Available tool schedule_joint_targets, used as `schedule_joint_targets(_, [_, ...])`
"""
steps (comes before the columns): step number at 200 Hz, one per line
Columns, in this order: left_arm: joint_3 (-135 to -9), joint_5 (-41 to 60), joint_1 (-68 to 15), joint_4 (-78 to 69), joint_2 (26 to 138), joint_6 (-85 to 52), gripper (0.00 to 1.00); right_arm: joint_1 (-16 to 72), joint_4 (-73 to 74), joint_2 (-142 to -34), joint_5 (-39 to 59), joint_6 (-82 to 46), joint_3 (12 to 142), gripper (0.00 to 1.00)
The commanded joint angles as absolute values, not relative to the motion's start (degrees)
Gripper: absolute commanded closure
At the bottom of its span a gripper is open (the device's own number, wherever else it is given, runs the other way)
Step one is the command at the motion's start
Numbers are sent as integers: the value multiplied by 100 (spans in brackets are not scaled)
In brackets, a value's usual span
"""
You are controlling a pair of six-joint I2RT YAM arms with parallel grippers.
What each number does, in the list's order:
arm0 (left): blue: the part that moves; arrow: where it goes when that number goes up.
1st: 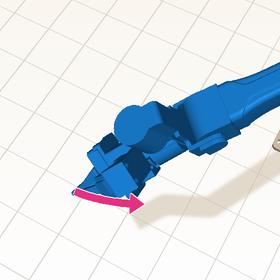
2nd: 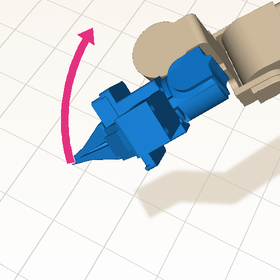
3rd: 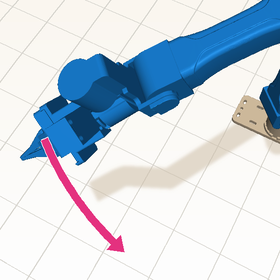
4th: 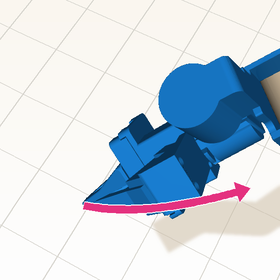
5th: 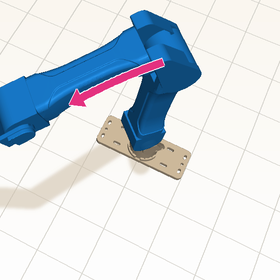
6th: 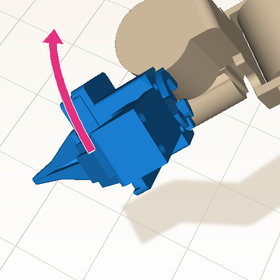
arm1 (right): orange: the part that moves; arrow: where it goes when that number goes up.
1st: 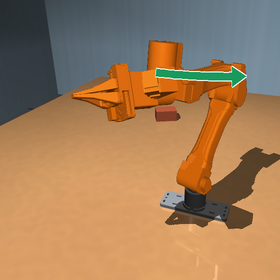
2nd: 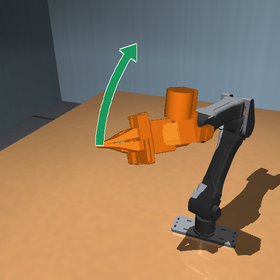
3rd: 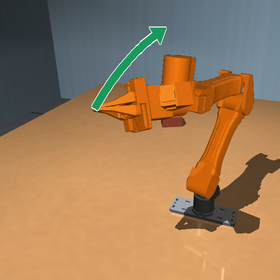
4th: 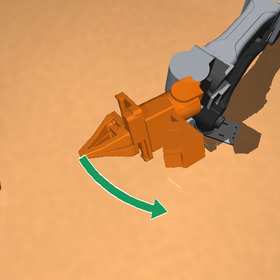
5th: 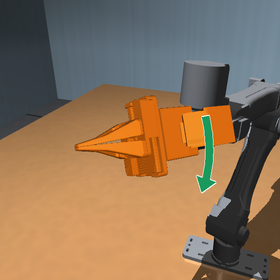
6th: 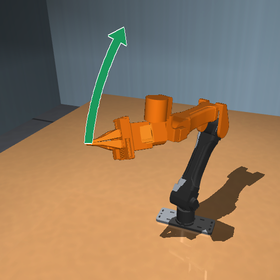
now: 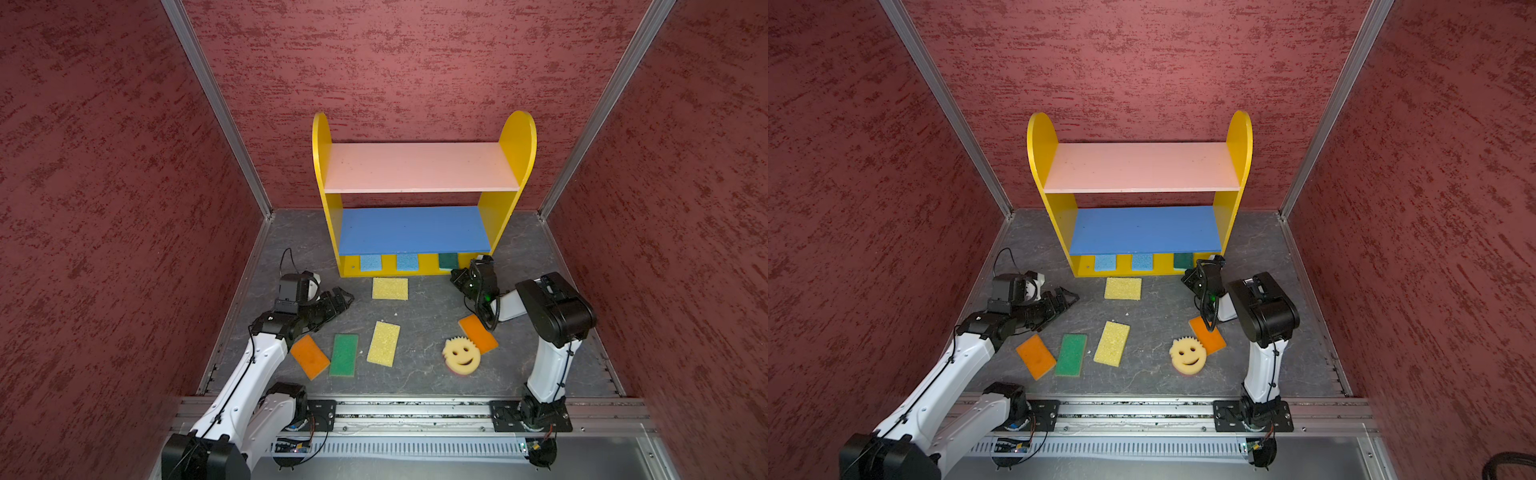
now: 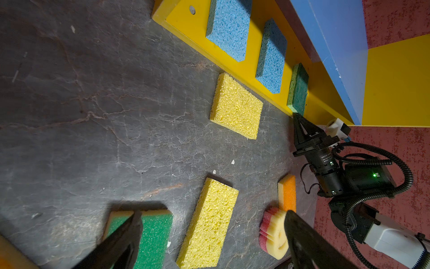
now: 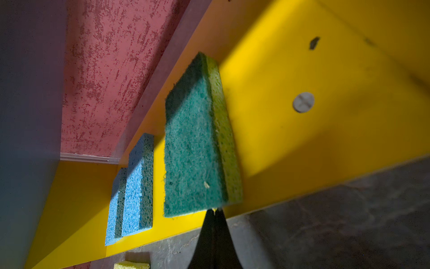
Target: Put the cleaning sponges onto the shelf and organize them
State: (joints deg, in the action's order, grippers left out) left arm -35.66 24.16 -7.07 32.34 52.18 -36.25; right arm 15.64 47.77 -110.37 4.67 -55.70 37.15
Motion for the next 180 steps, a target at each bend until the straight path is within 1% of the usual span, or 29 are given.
schedule_joint_targets(1, [-3551, 2461, -725, 3125, 5213, -3666, 5, 1415, 4974, -11075, 99, -5818, 3827, 100])
schedule_joint_targets(41, [-3555, 2470, -740, 3089, 5227, -3683, 5, 1486, 4888, -10666, -20, -5742, 3502, 100])
schedule_joint_targets(91, [-3479, 2481, -763, 3064, 5099, -3670, 6, 1600, 4611, -9455, -546, -5668, 2584, 100])
schedule_joint_targets(114, [-3416, 2534, -765, 3001, 5078, -3678, 7, 1604, 4320, -9095, -690, -5643, 2457, 100])
schedule_joint_targets(146, [-3362, 2593, -765, 2993, 5014, -3674, 7, 1600, 4527, -9434, -390, -5814, 2616, 100])
schedule_joint_targets(180, [-3322, 2573, -756, 3063, 4862, -3620, 6, 1608, 5493, -10309, -83, -6380, 2615, 100])
